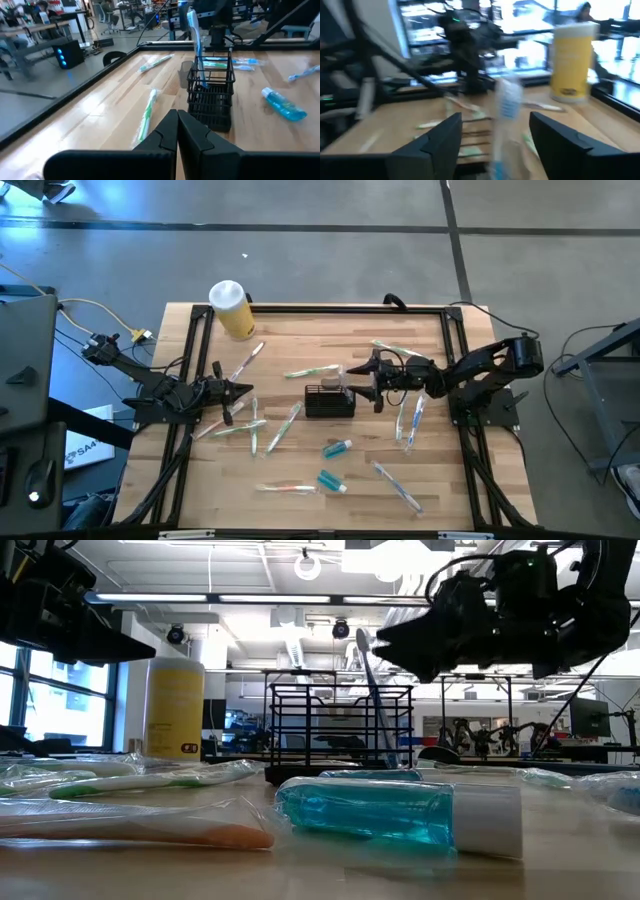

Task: Pick & Place toothbrushing station
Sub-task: Put the mouthwash into the wire organizer

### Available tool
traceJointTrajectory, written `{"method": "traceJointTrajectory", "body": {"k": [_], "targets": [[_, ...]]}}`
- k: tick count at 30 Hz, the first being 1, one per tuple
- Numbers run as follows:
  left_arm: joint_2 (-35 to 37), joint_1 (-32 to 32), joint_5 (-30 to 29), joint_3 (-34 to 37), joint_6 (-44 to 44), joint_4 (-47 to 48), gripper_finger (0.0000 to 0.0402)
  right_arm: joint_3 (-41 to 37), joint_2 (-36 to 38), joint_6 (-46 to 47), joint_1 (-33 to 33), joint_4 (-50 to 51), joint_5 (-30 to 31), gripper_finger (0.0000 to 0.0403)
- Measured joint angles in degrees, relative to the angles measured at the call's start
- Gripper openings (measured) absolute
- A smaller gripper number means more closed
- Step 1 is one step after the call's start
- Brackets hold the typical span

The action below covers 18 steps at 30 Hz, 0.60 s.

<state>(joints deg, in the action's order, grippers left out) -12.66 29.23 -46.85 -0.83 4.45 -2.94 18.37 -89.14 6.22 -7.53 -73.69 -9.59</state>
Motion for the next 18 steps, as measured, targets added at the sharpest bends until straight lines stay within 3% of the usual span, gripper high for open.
{"method": "traceJointTrajectory", "body": {"k": [4, 8, 14, 18], "targets": [[0.0, 0.0, 5.3, 0.0, 4.5, -1.8, 0.0001, 0.0, 3.2, -1.5, 0.1, 0.0, -10.0, 0.0233], [-0.6, 0.0, 12.7, 0.0, 6.3, -7.6, 0.0001, 0.0, 6.0, -1.6, 1.4, 0.2, -15.9, 0.0234], [-5.1, 0.0, 13.8, 0.0, 3.1, -17.6, 0.0001, 0.0, 8.6, -4.5, 6.2, 0.5, -24.7, 0.0234], [-10.2, 0.0, 13.8, 0.0, 2.7, -22.9, 0.0001, 0.0, 9.8, -4.6, 9.9, 2.9, -25.0, 0.0234]]}}
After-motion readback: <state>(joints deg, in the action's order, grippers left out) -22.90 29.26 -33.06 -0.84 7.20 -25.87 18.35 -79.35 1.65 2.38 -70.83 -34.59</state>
